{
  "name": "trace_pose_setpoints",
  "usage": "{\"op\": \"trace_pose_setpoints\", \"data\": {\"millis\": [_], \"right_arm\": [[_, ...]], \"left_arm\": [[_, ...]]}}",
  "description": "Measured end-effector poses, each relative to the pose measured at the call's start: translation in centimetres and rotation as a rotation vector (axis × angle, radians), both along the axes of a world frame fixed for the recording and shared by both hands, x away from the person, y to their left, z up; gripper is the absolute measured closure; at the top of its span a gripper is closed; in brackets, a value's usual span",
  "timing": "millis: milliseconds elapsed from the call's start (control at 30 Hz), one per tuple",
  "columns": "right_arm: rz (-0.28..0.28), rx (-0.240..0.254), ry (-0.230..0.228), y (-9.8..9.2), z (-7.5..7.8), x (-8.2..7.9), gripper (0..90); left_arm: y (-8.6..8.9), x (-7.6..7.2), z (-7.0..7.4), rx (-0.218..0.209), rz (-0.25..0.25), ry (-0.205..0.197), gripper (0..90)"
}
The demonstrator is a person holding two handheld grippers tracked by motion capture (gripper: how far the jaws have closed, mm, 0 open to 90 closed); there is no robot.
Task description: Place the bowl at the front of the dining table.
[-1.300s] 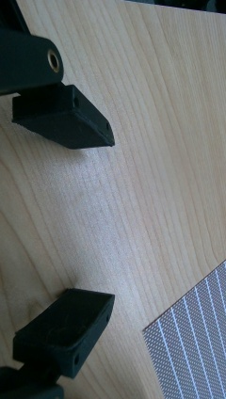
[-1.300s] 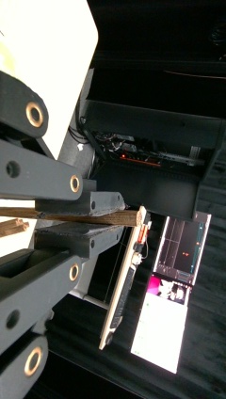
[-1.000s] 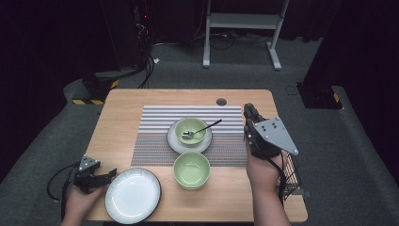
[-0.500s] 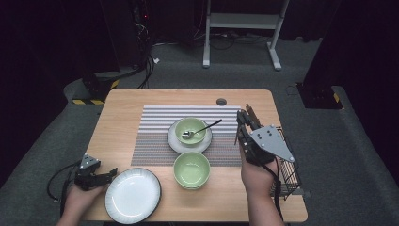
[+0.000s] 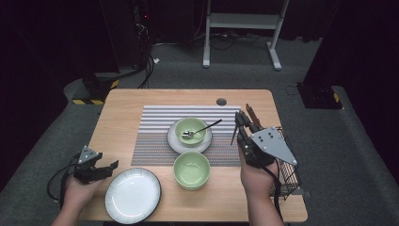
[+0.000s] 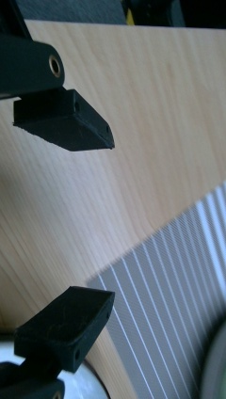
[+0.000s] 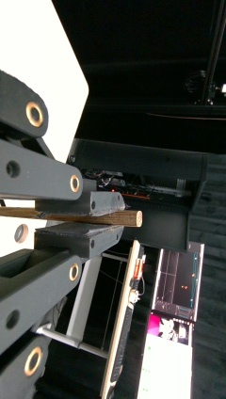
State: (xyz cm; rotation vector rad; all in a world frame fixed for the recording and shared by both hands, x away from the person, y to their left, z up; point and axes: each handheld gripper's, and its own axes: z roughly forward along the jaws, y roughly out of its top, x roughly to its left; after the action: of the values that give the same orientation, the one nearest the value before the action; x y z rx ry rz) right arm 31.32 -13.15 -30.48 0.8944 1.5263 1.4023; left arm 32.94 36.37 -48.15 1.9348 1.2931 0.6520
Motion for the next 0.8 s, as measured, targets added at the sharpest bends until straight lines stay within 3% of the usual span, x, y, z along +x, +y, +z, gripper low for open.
{"op": "trace_pose_setpoints", "data": {"millis": [200, 400, 600, 633, 800], "right_arm": [[0.012, -0.005, -0.005, 0.4, 0.4, -0.2, 84.0], [0.022, -0.004, -0.009, 0.7, 0.8, -0.4, 84.0], [0.029, 0.001, -0.024, 1.0, 1.5, -0.4, 84.1], [0.035, 0.0, -0.022, 1.1, 1.6, -0.3, 84.0], [0.053, -0.012, -0.019, 1.8, 1.5, 0.0, 84.1]], "left_arm": [[-1.8, -0.4, 1.9, -0.053, -0.063, -0.057, 20.1], [-3.2, -0.1, 2.8, -0.09, -0.103, -0.056, 17.0], [-4.2, -0.1, 3.5, -0.1, -0.135, -0.073, 19.0], [-4.6, -0.2, 3.4, -0.134, -0.123, -0.088, 20.5], [-5.4, -0.2, 3.4, -0.16, -0.14, -0.095, 21.7]]}}
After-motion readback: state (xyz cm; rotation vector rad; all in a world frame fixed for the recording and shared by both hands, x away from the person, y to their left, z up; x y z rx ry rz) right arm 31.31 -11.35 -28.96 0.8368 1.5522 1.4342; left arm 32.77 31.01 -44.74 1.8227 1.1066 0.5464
